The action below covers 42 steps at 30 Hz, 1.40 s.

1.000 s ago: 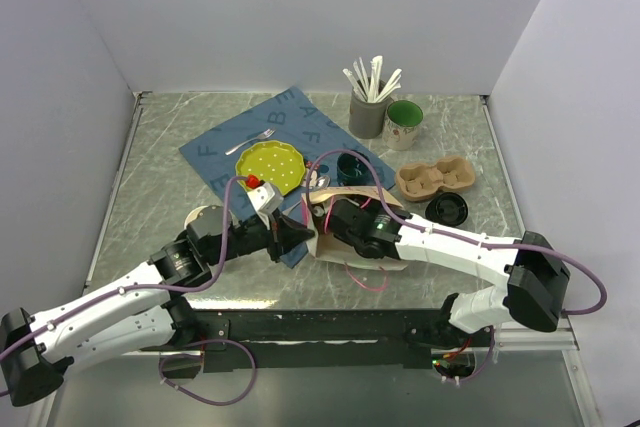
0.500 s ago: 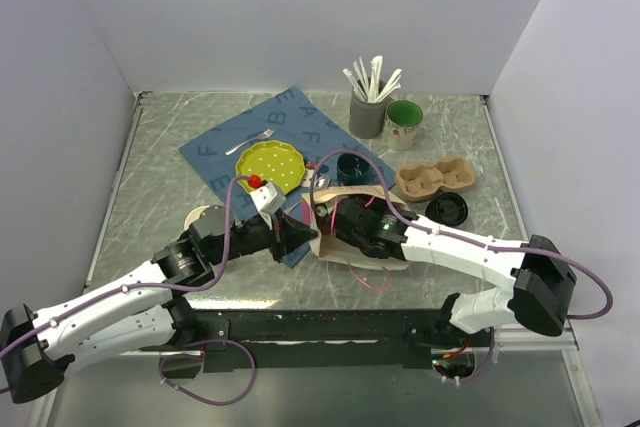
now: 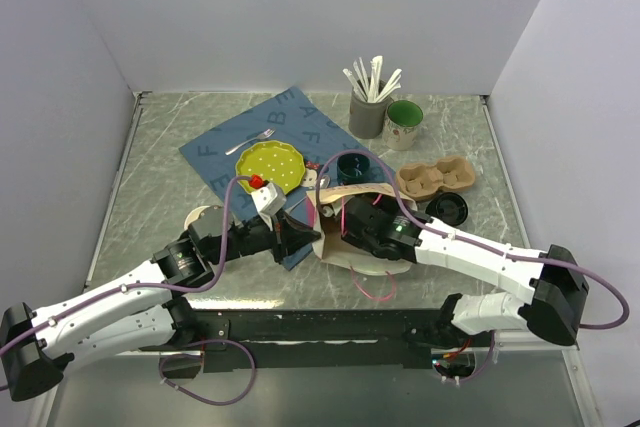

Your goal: Pack the takeout coffee

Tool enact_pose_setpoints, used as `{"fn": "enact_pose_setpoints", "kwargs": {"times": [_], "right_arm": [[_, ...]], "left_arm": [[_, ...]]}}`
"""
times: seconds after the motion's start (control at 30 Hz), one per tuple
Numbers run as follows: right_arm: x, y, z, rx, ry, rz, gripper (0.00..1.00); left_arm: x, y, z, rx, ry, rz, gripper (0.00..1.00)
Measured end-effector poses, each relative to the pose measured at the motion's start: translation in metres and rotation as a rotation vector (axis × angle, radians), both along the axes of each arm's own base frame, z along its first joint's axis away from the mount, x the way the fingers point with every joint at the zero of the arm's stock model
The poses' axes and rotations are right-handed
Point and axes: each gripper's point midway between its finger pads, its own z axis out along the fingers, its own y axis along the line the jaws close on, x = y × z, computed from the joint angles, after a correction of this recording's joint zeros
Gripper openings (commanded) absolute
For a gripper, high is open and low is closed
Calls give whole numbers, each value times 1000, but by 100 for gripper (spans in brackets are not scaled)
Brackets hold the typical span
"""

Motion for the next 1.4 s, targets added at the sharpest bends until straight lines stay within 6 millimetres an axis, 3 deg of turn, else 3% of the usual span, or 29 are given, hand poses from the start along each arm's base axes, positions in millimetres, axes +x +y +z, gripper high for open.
{"fn": "enact_pose_setpoints", "kwargs": {"times": [0.1, 0.33, 0.57, 0.8, 0.83, 1.4], "right_arm": [[-1, -2, 0, -4, 5, 0, 83], [-7, -8, -1, -10, 33, -7, 82], [-15, -11, 4, 7, 61, -10, 93], [-22, -12, 5, 30, 92, -9, 94], [-23, -12, 5, 33, 98, -8, 100], [-31, -8, 10, 68, 144, 9, 100]], "left_arm": [[-1, -1, 0, 2, 1, -3, 1], [0, -5, 0, 15, 9, -7, 1], [-1, -7, 5, 11, 9, -16, 1], [-2, -10, 7, 23, 20, -26, 1], [-3, -10, 7, 27, 23, -26, 1], [-5, -11, 6, 39, 48, -40, 1]]}}
